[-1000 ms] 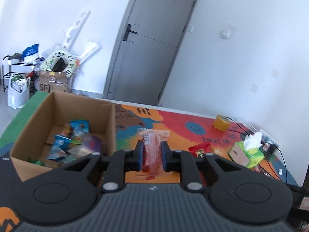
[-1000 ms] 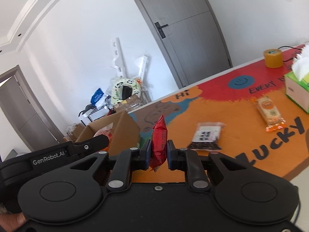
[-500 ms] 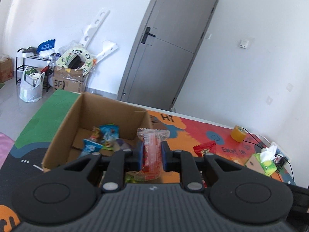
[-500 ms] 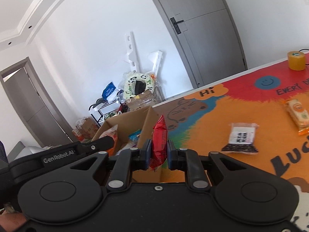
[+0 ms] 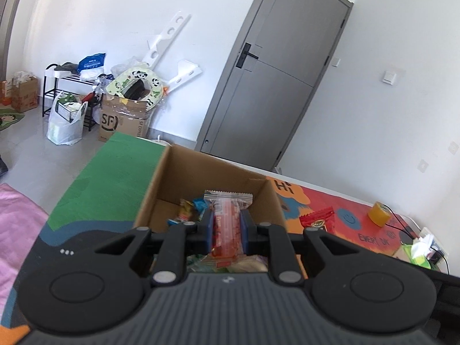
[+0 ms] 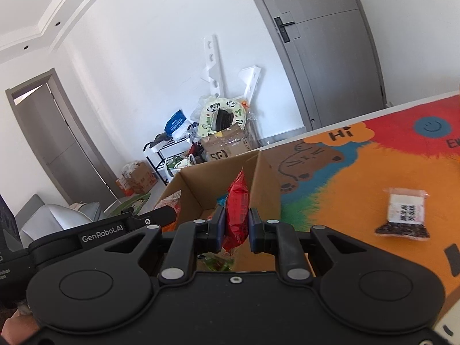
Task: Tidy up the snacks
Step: 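Carry the clear red-candy bag and red-wrapped snack over the cardboard box, then open the left tool over the box while the right tool releases the red snack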
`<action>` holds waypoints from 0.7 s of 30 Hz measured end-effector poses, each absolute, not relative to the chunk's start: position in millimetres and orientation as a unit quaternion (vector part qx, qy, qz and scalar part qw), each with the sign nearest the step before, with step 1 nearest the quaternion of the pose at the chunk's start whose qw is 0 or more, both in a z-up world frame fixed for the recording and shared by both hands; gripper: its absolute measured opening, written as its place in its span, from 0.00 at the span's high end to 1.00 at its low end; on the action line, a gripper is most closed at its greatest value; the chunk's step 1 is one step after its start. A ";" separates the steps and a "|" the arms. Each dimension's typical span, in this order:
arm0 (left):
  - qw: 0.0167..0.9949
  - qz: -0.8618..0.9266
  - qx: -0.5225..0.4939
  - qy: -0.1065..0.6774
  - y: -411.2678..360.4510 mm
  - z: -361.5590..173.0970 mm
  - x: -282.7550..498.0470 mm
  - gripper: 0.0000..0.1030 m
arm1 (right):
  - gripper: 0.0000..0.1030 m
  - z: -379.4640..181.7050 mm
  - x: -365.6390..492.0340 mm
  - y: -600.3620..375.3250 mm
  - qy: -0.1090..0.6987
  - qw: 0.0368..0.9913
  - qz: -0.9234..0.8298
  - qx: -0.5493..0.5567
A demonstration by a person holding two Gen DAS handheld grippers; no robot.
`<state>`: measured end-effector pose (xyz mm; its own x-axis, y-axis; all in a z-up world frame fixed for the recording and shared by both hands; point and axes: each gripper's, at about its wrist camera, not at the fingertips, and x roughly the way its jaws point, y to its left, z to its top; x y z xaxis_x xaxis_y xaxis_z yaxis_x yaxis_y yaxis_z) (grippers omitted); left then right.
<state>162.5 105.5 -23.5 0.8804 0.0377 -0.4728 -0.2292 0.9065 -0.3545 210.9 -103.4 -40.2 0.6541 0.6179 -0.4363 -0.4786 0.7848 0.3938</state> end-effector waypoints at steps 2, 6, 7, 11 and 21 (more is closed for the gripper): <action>0.946 0.074 -0.210 0.236 113.6 -24.5 166.5 0.83 | 0.82 -39.2 214.6 -95.9 0.285 0.900 0.307 0.119; 0.941 0.084 -0.220 0.241 126.3 -27.6 173.7 0.82 | 0.82 -35.8 223.8 -80.0 0.289 0.899 0.311 0.110; 0.939 0.086 -0.223 0.245 129.2 -28.8 175.4 0.82 | 0.82 -34.7 224.9 -77.5 0.289 0.898 0.313 0.107; 0.934 0.091 -0.237 0.252 138.4 -28.4 173.7 0.74 | 0.82 -32.4 228.9 -64.8 0.290 0.898 0.317 0.098; 0.937 0.101 -0.241 0.231 150.3 -17.9 156.3 0.59 | 0.83 -36.2 243.8 -48.1 0.299 0.896 0.314 0.099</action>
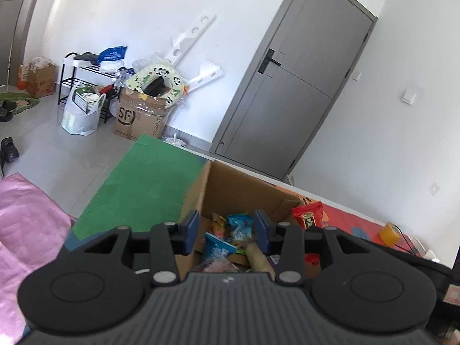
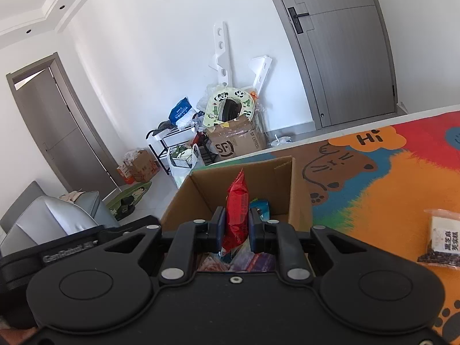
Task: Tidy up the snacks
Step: 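Open the left tool over the box while the right tool releases the red snack, then return both tools from the box to the remaining snacks on the mat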
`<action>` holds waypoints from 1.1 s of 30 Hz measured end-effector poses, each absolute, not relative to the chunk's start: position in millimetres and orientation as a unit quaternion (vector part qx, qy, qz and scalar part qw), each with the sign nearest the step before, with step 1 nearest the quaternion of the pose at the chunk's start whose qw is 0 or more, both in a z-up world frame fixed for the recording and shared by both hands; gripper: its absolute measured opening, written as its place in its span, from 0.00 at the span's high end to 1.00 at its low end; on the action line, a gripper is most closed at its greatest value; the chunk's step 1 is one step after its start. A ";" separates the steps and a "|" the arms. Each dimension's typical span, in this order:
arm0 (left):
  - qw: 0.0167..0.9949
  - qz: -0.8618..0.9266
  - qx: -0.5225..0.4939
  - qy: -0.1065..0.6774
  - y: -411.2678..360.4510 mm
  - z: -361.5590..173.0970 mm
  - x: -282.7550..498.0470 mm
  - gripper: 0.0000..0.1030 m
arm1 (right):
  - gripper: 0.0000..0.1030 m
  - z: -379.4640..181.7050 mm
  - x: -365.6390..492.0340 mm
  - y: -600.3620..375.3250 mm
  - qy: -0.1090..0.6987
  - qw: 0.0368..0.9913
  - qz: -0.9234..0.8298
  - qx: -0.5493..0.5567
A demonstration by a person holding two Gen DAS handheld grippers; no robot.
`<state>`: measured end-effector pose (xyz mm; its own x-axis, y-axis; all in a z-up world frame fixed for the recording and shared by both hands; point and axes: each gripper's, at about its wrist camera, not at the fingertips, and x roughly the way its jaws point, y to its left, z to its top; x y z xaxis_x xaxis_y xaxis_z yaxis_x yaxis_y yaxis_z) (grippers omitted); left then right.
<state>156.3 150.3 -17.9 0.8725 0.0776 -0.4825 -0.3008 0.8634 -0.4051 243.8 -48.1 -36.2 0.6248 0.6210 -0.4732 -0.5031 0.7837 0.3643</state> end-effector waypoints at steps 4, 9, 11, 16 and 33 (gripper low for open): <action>0.935 0.115 -0.246 0.230 158.2 -18.7 157.9 0.55 | 0.83 -40.1 251.8 -44.0 0.305 0.897 0.304 0.098; 0.930 0.121 -0.251 0.238 161.7 -22.2 159.8 0.54 | 0.57 -38.6 253.5 -40.1 0.282 0.912 0.287 0.081; 0.930 0.118 -0.253 0.241 160.5 -22.1 160.5 0.50 | 0.56 -37.6 252.7 -44.9 0.279 0.912 0.285 0.090; 0.932 0.112 -0.251 0.235 154.0 -19.6 155.3 0.38 | 0.55 -37.0 249.4 -63.5 0.286 0.912 0.272 0.109; 0.942 0.088 -0.211 0.245 87.4 -8.5 154.5 0.11 | 0.24 -44.2 218.7 -148.1 0.293 0.919 0.222 0.142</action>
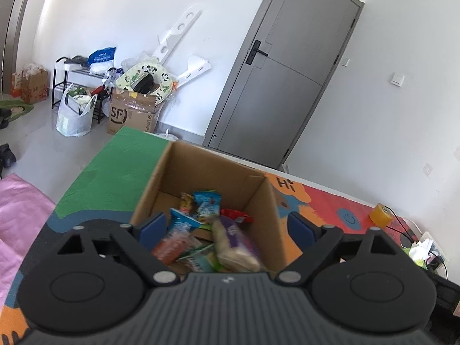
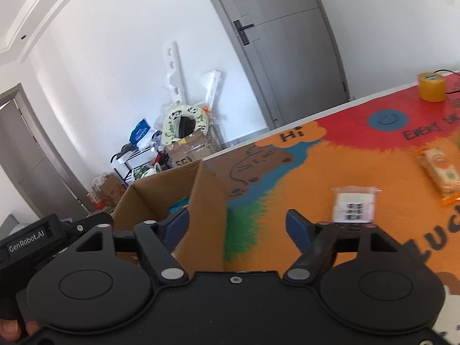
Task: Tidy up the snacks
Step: 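Return both tools from the box to the remaining snacks on the mat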
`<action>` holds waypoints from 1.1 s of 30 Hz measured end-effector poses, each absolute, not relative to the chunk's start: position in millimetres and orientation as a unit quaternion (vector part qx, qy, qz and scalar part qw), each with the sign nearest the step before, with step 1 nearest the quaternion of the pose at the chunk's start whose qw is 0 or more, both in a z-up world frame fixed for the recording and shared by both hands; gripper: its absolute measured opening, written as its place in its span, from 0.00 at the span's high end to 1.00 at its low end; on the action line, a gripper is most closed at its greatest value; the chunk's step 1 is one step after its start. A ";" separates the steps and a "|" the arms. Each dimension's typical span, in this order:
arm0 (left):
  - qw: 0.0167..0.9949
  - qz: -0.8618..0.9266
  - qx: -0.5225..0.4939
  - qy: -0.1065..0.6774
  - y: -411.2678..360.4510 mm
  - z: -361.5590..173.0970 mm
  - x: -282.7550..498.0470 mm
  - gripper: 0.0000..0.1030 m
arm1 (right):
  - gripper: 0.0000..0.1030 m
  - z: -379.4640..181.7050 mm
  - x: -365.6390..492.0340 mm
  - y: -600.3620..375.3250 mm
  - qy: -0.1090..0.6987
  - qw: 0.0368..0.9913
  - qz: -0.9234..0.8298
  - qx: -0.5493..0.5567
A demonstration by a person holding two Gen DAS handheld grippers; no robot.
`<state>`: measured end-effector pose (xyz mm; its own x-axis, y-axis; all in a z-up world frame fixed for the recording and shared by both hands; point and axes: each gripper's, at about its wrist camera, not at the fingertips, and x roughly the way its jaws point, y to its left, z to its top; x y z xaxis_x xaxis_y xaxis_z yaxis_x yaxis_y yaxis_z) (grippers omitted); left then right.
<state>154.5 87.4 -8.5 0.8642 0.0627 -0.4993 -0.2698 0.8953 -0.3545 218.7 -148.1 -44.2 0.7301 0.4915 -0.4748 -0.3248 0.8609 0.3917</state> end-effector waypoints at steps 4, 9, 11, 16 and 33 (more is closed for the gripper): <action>0.945 0.079 -0.203 0.246 66.8 -6.4 157.8 0.08 | 0.12 -43.5 214.3 -171.3 0.284 0.924 0.206 0.151; 0.945 0.061 -0.200 0.252 43.4 -7.0 161.4 0.07 | 0.06 -45.7 209.6 -199.6 0.282 0.926 0.194 0.159; 0.946 0.053 -0.196 0.253 33.6 -6.7 162.7 0.07 | 0.05 -46.3 208.1 -209.9 0.280 0.927 0.187 0.163; 0.948 0.036 -0.187 0.256 9.6 -6.5 165.8 0.07 | 0.05 -48.6 204.3 -234.9 0.276 0.929 0.174 0.174; 0.945 -0.031 -0.175 0.275 -61.9 -7.3 185.3 0.07 | 0.03 -58.2 196.9 -310.4 0.270 0.934 0.129 0.194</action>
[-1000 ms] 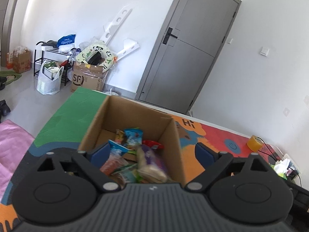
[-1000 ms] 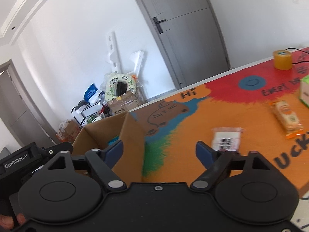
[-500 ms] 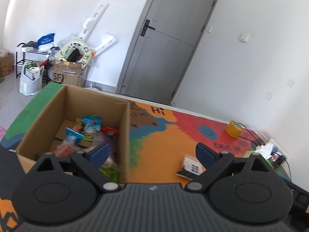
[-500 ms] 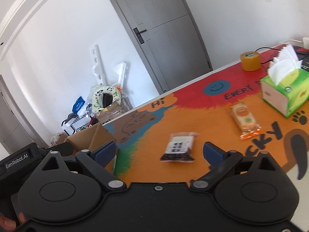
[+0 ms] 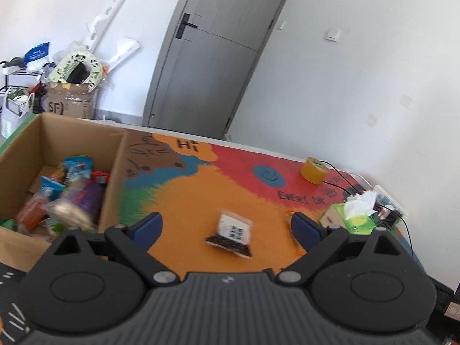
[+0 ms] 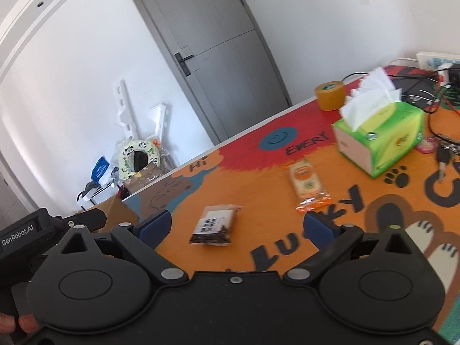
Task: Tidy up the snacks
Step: 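Return both tools from the box to the remaining snacks on the mat, then grasp the black-sesame cake pack with the left tool while the right tool grasps the orange pastry bar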
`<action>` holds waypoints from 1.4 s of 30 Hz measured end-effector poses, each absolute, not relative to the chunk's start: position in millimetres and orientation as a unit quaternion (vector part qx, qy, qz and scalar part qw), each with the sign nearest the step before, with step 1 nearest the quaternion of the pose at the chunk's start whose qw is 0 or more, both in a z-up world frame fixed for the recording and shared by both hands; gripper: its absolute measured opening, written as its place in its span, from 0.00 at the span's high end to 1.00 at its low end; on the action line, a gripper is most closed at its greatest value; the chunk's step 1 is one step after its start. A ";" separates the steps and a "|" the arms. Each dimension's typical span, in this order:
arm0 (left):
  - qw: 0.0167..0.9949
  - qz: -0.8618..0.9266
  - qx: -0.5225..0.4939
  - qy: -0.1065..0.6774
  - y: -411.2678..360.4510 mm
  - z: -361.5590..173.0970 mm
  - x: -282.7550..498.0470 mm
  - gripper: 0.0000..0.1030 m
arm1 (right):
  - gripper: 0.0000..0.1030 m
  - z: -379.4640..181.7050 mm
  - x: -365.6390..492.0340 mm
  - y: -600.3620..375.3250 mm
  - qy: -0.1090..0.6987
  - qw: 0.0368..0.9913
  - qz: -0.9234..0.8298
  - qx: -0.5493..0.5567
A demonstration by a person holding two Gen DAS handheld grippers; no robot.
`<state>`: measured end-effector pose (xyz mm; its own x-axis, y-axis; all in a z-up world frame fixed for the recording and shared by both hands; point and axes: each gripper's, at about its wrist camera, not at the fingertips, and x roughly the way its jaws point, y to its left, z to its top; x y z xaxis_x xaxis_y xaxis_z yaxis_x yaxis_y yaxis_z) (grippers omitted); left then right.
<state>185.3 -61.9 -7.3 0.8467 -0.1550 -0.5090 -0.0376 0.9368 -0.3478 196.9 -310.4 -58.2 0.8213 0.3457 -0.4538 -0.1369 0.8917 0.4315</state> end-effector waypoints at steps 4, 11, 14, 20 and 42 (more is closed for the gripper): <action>0.948 -0.039 -0.158 0.274 -79.4 -6.2 189.8 0.08 | 0.03 -58.7 198.8 -330.7 0.266 0.935 0.114 0.206; 0.944 -0.042 -0.147 0.292 -94.4 -14.2 204.8 0.09 | 0.03 -63.4 204.5 -348.2 0.266 0.935 0.100 0.211; 0.942 -0.045 -0.135 0.304 -101.6 -18.0 216.2 0.10 | 0.03 -64.9 208.9 -348.6 0.269 0.935 0.098 0.208; 0.940 -0.043 -0.113 0.318 -109.2 -28.2 237.5 0.10 | 0.03 -68.6 225.0 -350.1 0.276 0.935 0.092 0.203; 0.919 0.010 -0.074 0.387 -127.8 -100.2 307.1 0.10 | 0.10 -104.5 304.9 -337.4 0.337 0.928 0.080 0.135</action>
